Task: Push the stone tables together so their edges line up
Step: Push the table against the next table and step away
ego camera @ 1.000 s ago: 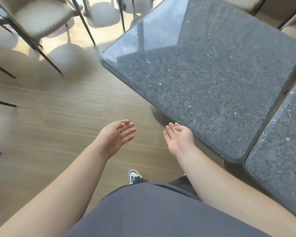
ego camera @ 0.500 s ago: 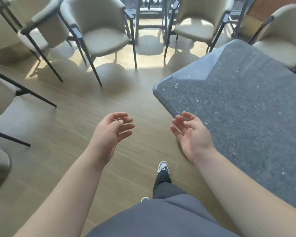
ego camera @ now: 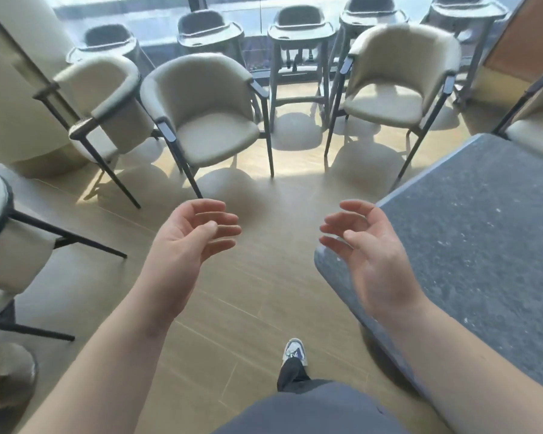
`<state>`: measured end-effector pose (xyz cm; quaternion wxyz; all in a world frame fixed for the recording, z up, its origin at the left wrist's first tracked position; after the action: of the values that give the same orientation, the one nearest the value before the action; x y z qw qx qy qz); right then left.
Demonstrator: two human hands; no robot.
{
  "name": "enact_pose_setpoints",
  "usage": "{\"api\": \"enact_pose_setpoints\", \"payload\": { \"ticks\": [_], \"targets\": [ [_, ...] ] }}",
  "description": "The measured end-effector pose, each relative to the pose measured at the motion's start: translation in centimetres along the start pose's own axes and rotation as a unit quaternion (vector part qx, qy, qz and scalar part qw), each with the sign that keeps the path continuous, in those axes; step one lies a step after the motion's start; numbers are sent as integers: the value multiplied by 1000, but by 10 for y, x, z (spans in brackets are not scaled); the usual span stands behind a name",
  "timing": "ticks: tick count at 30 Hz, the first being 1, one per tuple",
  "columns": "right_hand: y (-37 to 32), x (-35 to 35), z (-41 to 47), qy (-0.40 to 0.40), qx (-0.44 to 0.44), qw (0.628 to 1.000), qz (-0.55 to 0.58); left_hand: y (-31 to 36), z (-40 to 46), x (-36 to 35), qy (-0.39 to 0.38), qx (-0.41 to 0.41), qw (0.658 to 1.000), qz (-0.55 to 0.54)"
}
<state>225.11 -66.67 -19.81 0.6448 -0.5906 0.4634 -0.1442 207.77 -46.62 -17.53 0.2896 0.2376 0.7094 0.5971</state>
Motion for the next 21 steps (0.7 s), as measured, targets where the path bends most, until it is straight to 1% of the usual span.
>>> {"api": "enact_pose_setpoints", "payload": {
  "ticks": [5,9,14,17,21],
  "targets": [
    [-31,-39,86,-16,42,997,-59,42,94,13,-1,-43,999,-7],
    [-47,-62,137,-7,74,993,-91,50,146,25,-17,-56,998,-4],
    [-47,-94,205,2,94,984,-150,61,226,43,-21,-89,996,6],
    [-42,-116,259,21,107,980,-164,66,288,56,-33,-101,994,-2],
    [-37,-150,336,67,131,974,-171,77,383,76,-57,-92,994,3]
  ]
}}
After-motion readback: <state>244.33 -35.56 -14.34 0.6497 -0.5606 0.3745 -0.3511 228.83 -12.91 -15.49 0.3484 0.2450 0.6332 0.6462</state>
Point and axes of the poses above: each hand's wrist, its own z-axis towards the middle knuckle, its own x-axis out of the back of the hand, y = z × x, the point moved 9 cm from there along z, towards the middle knuckle, and after that the axes turned 2 degrees about -z, right-handed, at the moved point
